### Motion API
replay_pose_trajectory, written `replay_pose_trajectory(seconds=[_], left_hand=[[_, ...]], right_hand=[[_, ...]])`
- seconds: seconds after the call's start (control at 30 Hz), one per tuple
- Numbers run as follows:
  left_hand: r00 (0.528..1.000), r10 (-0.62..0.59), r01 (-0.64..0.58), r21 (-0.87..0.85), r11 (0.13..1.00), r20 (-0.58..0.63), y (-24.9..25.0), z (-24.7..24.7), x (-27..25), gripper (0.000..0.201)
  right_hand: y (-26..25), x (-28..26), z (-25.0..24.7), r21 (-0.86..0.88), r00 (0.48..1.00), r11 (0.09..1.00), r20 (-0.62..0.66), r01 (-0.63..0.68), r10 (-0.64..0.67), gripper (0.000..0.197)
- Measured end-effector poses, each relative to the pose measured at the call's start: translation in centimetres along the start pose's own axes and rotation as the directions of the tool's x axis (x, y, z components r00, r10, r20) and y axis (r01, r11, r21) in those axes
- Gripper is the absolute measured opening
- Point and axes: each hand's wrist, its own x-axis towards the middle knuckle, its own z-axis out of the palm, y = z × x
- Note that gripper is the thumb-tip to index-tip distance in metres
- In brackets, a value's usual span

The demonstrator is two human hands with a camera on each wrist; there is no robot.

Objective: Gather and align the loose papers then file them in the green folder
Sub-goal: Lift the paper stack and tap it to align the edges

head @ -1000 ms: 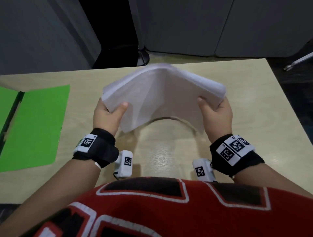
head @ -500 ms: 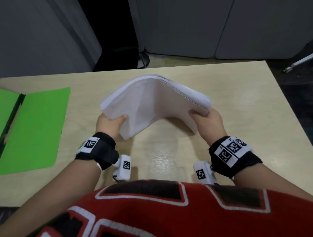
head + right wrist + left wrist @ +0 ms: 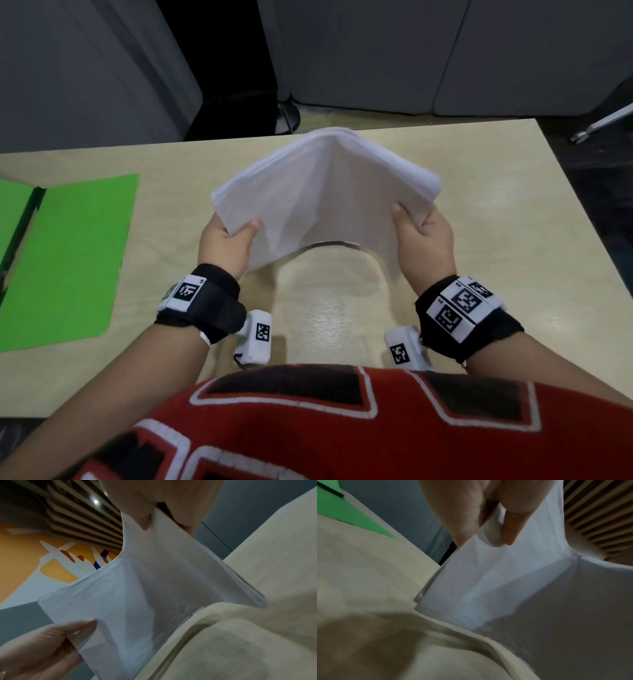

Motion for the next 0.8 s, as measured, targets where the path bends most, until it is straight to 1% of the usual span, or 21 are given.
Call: replay_pose_trajectory(seconds=[0.07, 0.1, 0.13, 0.2, 0.23, 0.27, 0.3, 0.33, 0.4, 0.43, 0.47, 0.53, 0.57, 0.6, 0.67, 0.7, 0.73, 0.77, 0.8], left_hand=[[0.999, 0.035, -0.034, -0.042, 0.999, 0.004, 0.4, -0.1, -0.3, 0.029], [0.999, 0.028, -0.028, -0.053, 0.998, 0.015, 0.2, 0.0, -0.3, 0.034], [0.999, -0.002, 0.003, -0.046, 0.999, 0.033, -0.2, 0.0, -0.3, 0.041], [0.992, -0.103, 0.102, 0.02, 0.995, 0.077, -0.8, 0.4, -0.2, 0.047], [0.986, -0.139, 0.133, 0.063, 0.989, 0.092, -1.1, 0.5, -0.2, 0.044], [0.983, -0.153, 0.143, 0.094, 0.985, 0.099, -1.2, 0.6, -0.2, 0.037], [0.984, -0.149, 0.139, 0.101, 0.985, 0.099, -1.1, 0.6, -0.1, 0.03], [0.988, -0.123, 0.116, 0.078, 0.99, 0.096, -0.8, 0.6, -0.2, 0.025], [0.996, -0.052, 0.052, 0.006, 0.999, 0.078, 0.0, 0.3, -0.4, 0.025], [0.997, -0.02, 0.021, -0.018, 1.0, 0.07, 0.0, 0.2, -0.4, 0.027], [0.997, -0.004, 0.006, -0.034, 0.999, 0.076, 0.1, 0.1, -0.5, 0.03], [0.991, -0.048, 0.052, -0.026, 0.998, 0.123, -0.4, 0.3, -0.6, 0.044], [0.985, -0.089, 0.087, 0.019, 0.996, 0.15, -0.6, 0.5, -0.7, 0.051], [0.979, -0.122, 0.111, 0.07, 0.991, 0.164, -0.9, 0.6, -0.8, 0.052], [0.981, -0.152, 0.138, 0.114, 0.984, 0.122, -1.2, 0.8, -0.7, 0.037], [0.985, -0.143, 0.131, 0.119, 0.984, 0.095, -0.9, 0.8, -0.6, 0.03], [0.992, -0.11, 0.101, 0.126, 0.987, 0.069, -0.5, 0.6, -0.4, 0.028], [0.997, -0.061, 0.055, 0.143, 0.988, 0.04, 0.1, 0.4, -0.2, 0.026], [1.0, 0.001, -0.004, 0.162, 0.987, 0.02, 0.9, 0.0, 0.1, 0.023]], right_hand=[[-0.6, -0.3, -0.2, 0.082, 0.994, 0.992, -0.063, 0.093, -0.088, 0.02], [-0.6, -0.4, -0.3, 0.079, 0.992, 0.99, -0.056, 0.118, -0.114, 0.021], [-0.4, -0.3, -0.3, 0.052, 0.995, 0.993, -0.025, 0.103, -0.102, 0.023], [0.2, 0.1, -0.1, -0.057, 0.997, 0.998, 0.07, -0.015, 0.019, 0.019], [0.5, 0.3, 0.1, -0.126, 0.992, 0.99, 0.106, -0.057, 0.07, 0.013], [0.5, 0.3, 0.1, -0.169, 0.991, 0.984, 0.11, -0.051, 0.071, 0.008], [0.4, 0.3, 0.1, -0.165, 0.995, 0.986, 0.089, -0.021, 0.037, 0.007], [0.0, 0.2, 0.0, -0.114, 0.999, 0.993, 0.054, 0.013, -0.007, 0.01], [-0.9, 0.1, -0.5, 0.042, 0.997, 0.997, -0.014, 0.072, -0.071, 0.016], [-1.1, 0.2, -0.7, 0.081, 0.995, 0.992, -0.025, 0.096, -0.094, 0.017], [-1.1, 0.3, -0.7, 0.081, 0.995, 0.991, -0.015, 0.103, -0.102, 0.017], [-0.5, 0.7, -0.7, -0.025, 0.997, 0.998, 0.05, 0.055, -0.054, 0.016], [-0.1, 0.8, -0.6, -0.098, 0.996, 0.995, 0.084, 0.023, -0.015, 0.014], [0.2, 0.7, -0.4, -0.148, 0.994, 0.989, 0.11, -0.001, 0.017, 0.011], [0.5, 0.6, -0.4, -0.171, 0.991, 0.985, 0.124, -0.026, 0.047, 0.01], [0.5, 0.6, -0.5, -0.168, 0.992, 0.985, 0.11, -0.038, 0.057, 0.009], [0.3, 0.7, -0.7, -0.169, 0.994, 0.984, 0.083, -0.051, 0.065, 0.01], [0.3, 0.9, -0.9, -0.172, 0.997, 0.983, 0.044, -0.061, 0.069, 0.017], [0.4, 1.1, -1.2, -0.167, 0.998, 0.984, -0.006, -0.07, 0.07, 0.03]])
